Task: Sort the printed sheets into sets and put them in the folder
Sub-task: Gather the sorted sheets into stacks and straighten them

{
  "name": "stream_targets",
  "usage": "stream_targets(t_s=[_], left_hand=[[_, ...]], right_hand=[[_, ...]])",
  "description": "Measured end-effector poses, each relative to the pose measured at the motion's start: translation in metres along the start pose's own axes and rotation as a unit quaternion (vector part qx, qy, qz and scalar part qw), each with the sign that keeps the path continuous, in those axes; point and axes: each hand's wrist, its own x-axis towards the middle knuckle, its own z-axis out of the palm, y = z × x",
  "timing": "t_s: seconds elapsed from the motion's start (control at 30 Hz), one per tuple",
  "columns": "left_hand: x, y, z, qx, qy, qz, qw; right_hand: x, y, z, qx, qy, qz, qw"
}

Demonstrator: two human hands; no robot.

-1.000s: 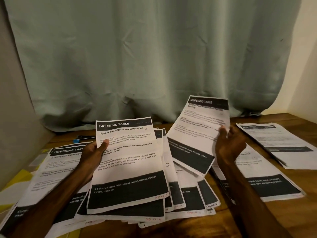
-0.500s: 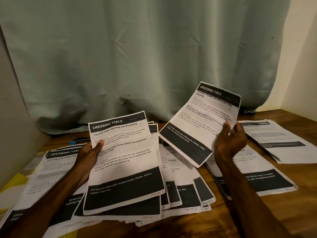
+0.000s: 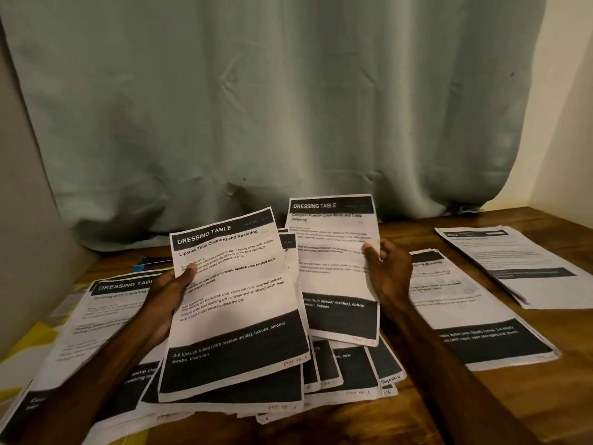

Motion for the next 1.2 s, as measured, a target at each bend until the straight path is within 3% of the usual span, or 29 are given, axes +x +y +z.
stream_targets(t_s=[0.2, 0.57, 0.8, 1.2], left_hand=[[0.000, 0.001, 0.000, -0.003, -0.002, -0.004, 1.000], [0.001, -0.001, 0.003, -0.016, -0.036, -0.019, 0.999], [0.001, 0.001, 0.001, -0.014, -0.066, -0.031, 0.997], [-0.005, 0.002, 0.007, 0.021, -0.056, -0.012, 0.998]], right_hand=[[-0.016, -0.015, 0.012, 0.045, -0.195, 0.078, 0.977], [-0.057, -0.030, 0.029, 0.167, -0.350, 0.202, 0.899], [-0.066, -0.030, 0.036, 0.208, -0.410, 0.222, 0.860], [-0.064, -0.023, 0.042, 0.234, -0.385, 0.238, 0.860]])
